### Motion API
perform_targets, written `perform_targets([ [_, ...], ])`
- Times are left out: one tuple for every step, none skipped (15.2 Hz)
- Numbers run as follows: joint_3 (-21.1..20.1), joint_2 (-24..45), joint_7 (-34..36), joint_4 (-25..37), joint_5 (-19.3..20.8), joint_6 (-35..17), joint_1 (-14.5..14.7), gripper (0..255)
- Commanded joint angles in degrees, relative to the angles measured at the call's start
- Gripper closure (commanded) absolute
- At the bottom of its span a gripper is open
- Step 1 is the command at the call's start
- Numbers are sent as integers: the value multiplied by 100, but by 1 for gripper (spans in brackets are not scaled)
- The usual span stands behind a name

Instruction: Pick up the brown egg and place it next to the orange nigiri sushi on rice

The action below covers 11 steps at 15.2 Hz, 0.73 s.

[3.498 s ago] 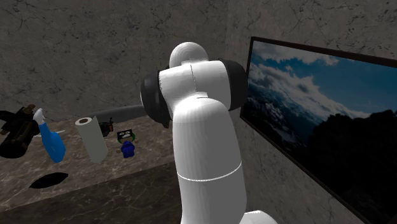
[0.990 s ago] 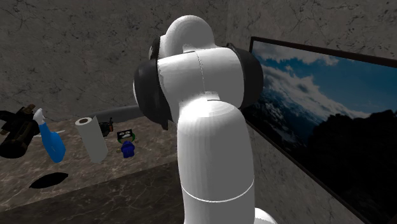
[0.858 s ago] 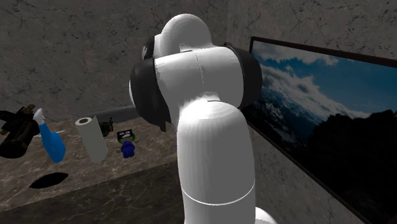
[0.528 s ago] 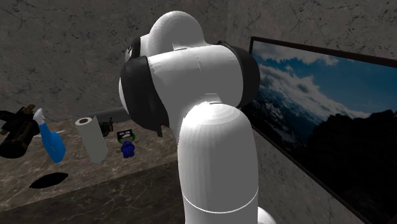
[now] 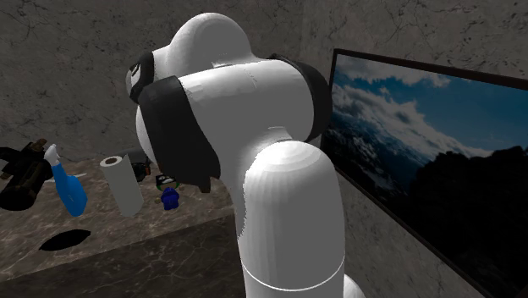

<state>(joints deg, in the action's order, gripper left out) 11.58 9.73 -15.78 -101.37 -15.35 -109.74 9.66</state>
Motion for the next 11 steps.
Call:
perform_targets([
  [-108, 51, 264, 62, 2, -53, 150, 255],
  [-160, 75, 388, 91, 6, -78, 224, 255],
  [-211, 104, 512, 126, 9, -100, 297, 255],
  [-260, 138, 636, 169, 13, -120, 371, 255],
  [-310, 178, 759, 219, 18, -137, 444, 255],
  [-359, 222, 883, 276, 23, -153, 516, 255],
  [-407, 272, 1005, 340, 30, -166, 588, 255],
  [-453, 327, 1128, 412, 36, -176, 659, 255],
  [-499, 387, 1250, 492, 44, -184, 731, 255],
  [-544, 452, 1372, 579, 53, -189, 801, 255],
  [-588, 522, 1493, 674, 63, -191, 872, 255],
])
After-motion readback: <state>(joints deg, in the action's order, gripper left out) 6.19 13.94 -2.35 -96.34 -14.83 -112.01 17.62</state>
